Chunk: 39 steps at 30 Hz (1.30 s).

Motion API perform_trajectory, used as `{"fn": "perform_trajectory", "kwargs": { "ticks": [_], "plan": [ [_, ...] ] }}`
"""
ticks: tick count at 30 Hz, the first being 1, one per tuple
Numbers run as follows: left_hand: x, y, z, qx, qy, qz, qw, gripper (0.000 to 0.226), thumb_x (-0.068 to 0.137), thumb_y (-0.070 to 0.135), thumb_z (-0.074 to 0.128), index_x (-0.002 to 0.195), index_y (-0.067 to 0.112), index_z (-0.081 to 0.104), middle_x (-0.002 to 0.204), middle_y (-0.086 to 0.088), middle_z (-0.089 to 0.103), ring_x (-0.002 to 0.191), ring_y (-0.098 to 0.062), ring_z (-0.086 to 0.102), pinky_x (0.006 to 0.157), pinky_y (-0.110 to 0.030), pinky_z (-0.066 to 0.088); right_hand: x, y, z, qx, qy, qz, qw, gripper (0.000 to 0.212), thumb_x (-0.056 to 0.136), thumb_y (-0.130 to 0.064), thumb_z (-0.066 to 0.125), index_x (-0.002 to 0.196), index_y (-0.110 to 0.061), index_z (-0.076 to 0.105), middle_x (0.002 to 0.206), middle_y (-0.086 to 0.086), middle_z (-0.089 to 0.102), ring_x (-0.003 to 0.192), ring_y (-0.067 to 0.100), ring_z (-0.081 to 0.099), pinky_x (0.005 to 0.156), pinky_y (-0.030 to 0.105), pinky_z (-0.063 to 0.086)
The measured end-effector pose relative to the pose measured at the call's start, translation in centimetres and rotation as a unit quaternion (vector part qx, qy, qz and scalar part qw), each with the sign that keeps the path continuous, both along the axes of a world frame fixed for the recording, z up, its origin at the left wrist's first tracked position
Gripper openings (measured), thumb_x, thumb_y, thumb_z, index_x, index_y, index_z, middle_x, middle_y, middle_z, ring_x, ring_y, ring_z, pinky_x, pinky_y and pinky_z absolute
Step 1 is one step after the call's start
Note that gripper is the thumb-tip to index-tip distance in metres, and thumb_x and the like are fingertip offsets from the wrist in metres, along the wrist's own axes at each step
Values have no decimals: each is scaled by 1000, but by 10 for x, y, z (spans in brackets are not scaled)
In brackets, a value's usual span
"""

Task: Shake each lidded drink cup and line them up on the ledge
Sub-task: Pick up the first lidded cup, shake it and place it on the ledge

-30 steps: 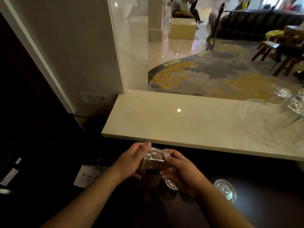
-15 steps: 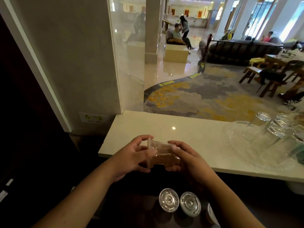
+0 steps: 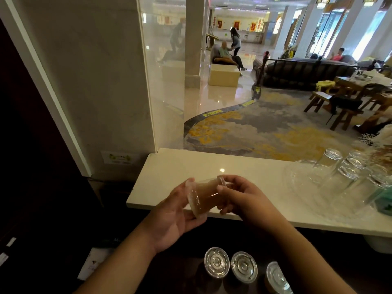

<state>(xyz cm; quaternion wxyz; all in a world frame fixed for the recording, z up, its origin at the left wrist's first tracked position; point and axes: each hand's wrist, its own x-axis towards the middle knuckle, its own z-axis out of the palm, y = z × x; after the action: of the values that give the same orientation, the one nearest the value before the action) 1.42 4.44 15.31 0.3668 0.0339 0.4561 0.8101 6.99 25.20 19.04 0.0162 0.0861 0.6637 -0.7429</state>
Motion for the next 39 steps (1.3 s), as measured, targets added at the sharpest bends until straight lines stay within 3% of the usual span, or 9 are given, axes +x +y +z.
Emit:
{"fn": "perform_trajectory", "kwargs": {
  "ticks": [2,5,8,11,18,26,32,39],
  "plan": [
    [9,9,2,8,-57,9,998,68,91,64,62,140,17,64,138,-25,67,113,-43,71,95,-52,58,-7,-1,20,147,42,-6,988,43,80,-33,82,120,-25,69,99,8,70,68,22,68,65,39,57],
    [19,20,11,40,-112,6,993,80,90,72,51,132,7,71,129,-27,70,96,-39,74,82,-43,59,-12,-9,61,324,71,14,943,46,76,-51,78,120,-40,66,100,-9,69,68,14,68,64,33,58],
    [24,31,22,79,-131,2,988,83,90,75,47,117,4,79,126,-25,73,82,-31,75,70,-35,61,-15,-16,97,391,99,33,914,44,77,-53,75,119,-45,64,105,-14,66,78,9,69,73,29,59],
    [25,40,35,90,-128,-3,988,83,89,78,42,105,8,82,115,-20,76,75,-27,71,62,-29,58,-17,-19,125,442,131,34,887,44,80,-50,76,122,-42,63,107,-16,64,79,4,66,71,20,51],
    [22,41,58,101,-122,1,987,83,90,76,45,113,5,80,109,-18,75,72,-22,69,57,-27,56,-18,-19,164,483,124,63,865,40,85,-41,74,123,-36,64,103,-17,65,76,5,64,65,20,47],
    [31,39,63,123,-146,-17,982,84,87,77,49,120,5,77,110,-19,73,77,-24,67,59,-28,56,-21,-16,184,531,114,99,834,37,88,-45,70,122,-30,68,115,-11,67,91,1,63,67,15,45],
    [33,38,62,123,-142,-26,982,85,88,77,47,130,7,69,109,-17,73,76,-23,67,59,-28,55,-18,-16,184,530,118,100,834,38,87,-45,70,122,-29,69,115,-10,67,92,3,65,68,18,48],
    [35,41,61,144,-148,-39,978,84,88,77,47,124,6,73,108,-18,73,75,-24,67,59,-28,55,-14,-17,187,536,116,105,830,39,88,-44,70,123,-27,68,117,-8,68,84,3,65,67,16,46]
  ]
}}
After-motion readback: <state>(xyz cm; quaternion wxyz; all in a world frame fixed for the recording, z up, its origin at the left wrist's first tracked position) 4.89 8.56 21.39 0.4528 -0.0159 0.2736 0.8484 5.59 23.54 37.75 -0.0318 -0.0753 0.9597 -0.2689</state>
